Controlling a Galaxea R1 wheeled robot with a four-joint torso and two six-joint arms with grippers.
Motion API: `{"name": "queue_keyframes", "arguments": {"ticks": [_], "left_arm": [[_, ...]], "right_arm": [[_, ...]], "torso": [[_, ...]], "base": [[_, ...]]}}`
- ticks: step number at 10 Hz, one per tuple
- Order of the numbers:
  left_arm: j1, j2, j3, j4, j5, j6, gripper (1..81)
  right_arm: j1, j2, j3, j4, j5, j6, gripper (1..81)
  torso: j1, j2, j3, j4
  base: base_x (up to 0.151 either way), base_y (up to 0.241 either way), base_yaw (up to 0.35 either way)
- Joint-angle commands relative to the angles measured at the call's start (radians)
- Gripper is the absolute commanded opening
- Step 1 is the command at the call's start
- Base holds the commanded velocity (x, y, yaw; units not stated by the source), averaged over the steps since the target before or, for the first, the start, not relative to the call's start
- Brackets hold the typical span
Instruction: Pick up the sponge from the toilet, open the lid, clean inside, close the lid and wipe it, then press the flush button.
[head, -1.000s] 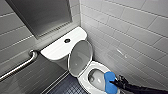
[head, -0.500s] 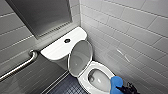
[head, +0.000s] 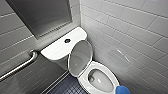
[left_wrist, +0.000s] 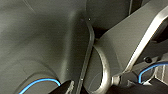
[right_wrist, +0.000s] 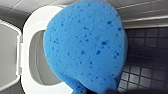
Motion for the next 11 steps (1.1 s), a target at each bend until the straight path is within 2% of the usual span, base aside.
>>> {"name": "queue_keyframes", "arguments": {"ticks": [1, 5, 7, 8, 11], "left_arm": [[0.026, -0.001, 0.013, -0.001, 0.094, 0.007, 81.1], [0.024, -0.001, 0.015, -0.001, 0.093, 0.01, 81.1], [0.024, -0.001, 0.013, -0.001, 0.093, 0.01, 81.1], [0.024, -0.001, 0.013, -0.001, 0.093, 0.012, 81.1], [0.024, -0.001, 0.013, -0.001, 0.093, 0.012, 81.1]], "right_arm": [[-0.066, -0.149, 0.11, -0.028, -0.07, -0.005, 1.0], [-0.017, -0.293, 0.319, -0.081, -0.073, -0.008, 1.0], [0.046, -0.309, 0.336, -0.082, -0.1, -0.014, 1.0], [0.107, -0.286, 0.307, -0.081, -0.169, -0.014, 1.0], [0.296, -0.127, 0.186, -0.079, -0.355, -0.013, 1.0]], "torso": [[0.0, 0.0, 0.0, 0.0], [0.0, 0.0, 0.0, 0.0], [0.0, -0.001, 0.0, 0.0], [0.0, -0.001, 0.0, 0.0], [0.0, -0.001, 0.0, 0.0]], "base": [[0.0, 0.0, 0.0], [0.0, 0.0, 0.0], [0.0, 0.0, 0.0], [0.0, 0.0, 0.0], [0.0, 0.0, 0.0]]}}
